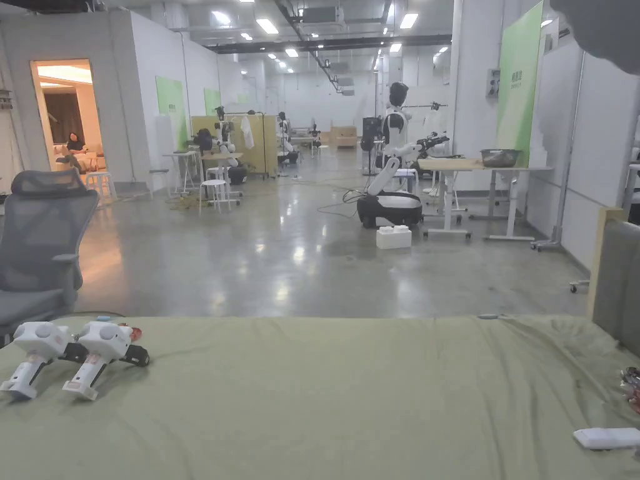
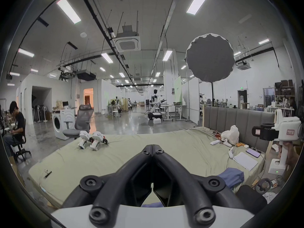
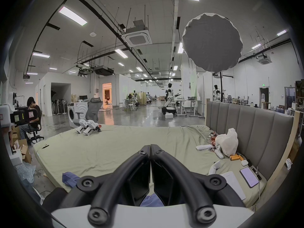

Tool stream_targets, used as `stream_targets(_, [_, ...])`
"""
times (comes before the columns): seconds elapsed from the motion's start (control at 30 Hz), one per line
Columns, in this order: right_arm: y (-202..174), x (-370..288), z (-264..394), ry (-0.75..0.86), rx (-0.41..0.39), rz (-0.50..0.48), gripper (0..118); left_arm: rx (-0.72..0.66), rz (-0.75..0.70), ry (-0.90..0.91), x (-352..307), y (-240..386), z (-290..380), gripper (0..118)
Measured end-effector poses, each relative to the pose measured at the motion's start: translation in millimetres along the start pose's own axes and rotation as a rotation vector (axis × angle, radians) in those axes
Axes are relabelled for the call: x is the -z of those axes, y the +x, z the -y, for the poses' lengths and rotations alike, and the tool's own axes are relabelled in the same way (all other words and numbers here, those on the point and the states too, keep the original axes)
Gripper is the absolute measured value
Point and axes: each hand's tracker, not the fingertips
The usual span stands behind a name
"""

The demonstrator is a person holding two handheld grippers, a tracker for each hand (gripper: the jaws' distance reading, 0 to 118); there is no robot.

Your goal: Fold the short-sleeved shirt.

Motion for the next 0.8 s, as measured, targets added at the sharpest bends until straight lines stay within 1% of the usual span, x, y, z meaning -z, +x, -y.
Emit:
stream_targets(0.1, [3.3,5.2,9.2,-0.038,0.029,0.004,0,-0.083,-0.008,-0.067,9.8,-16.4,13.1,0])
stream_targets(0.13, [4.0,6.7,12.8,-0.055,0.04,0.003,0,-0.116,-0.022,-0.087,13.3,-22.5,18.8,3])
stream_targets(0.17, [5.0,8.1,16.5,-0.072,0.051,0.002,0,-0.165,-0.007,-0.124,19.8,-33.2,28.4,5])
stream_targets(0.2, [5.4,9.5,20.2,-0.09,0.057,0.0,0,-0.211,-0.001,-0.175,27.0,-44.6,38.4,13])
stream_targets(0.23, [5.7,11.3,23.9,-0.111,0.063,-0.002,0,-0.261,0.017,-0.215,33.3,-55.2,48.2,30])
stream_targets(0.27, [5.8,13.4,27.8,-0.131,0.067,-0.006,0,-0.311,0.026,-0.268,42.8,-66.9,62.3,53])
stream_targets(0.3, [6.9,14.8,33.4,-0.143,0.071,-0.005,0,-0.357,0.036,-0.336,53.8,-77.9,77.7,81])
stream_targets(0.33, [7.6,15.9,37.9,-0.157,0.076,-0.007,0,-0.388,0.031,-0.394,63.9,-87.2,91.5,91])
stream_targets(0.37, [7.8,17.0,41.7,-0.171,0.086,-0.01,0,-0.426,0.053,-0.426,72.9,-99.9,108.4,92])
stream_targets(0.43, [7.7,19.6,48.0,-0.199,0.11,-0.02,0,-0.549,0.044,-0.5,93.4,-125.7,144.1,92])
stream_targets(0.5, [7.4,22.6,53.6,-0.23,0.117,-0.028,0,-0.718,0.055,-0.601,113.6,-151.0,179.2,93])
stream_targets(0.57, [6.2,24.9,58.7,-0.255,0.112,-0.023,0,-0.831,0.046,-0.631,127.0,-168.2,211.4,93])
stream_targets(0.6, [6.0,25.8,60.7,-0.266,0.111,-0.023,0,-0.889,0.065,-0.632,132.9,-175.5,225.0,94])
stream_targets(0.67, [5.6,27.8,64.9,-0.284,0.114,-0.017,0,-0.97,0.08,-0.674,146.2,-195.5,254.4,94])
stream_targets(0.73, [4.9,29.4,66.9,-0.301,0.114,-0.017,0,-1.04,0.127,-0.665,155.2,-201.8,273.3,94])
stream_targets(0.77, [4.0,29.6,67.6,-0.305,0.111,-0.014,0,-1.09,0.149,-0.652,151.4,-173.5,257.7,93])
stream_targets(0.8, [3.6,29.7,67.7,-0.309,0.108,-0.011,0,-1.14,0.175,-0.636,152.2,-164.9,257.1,91])
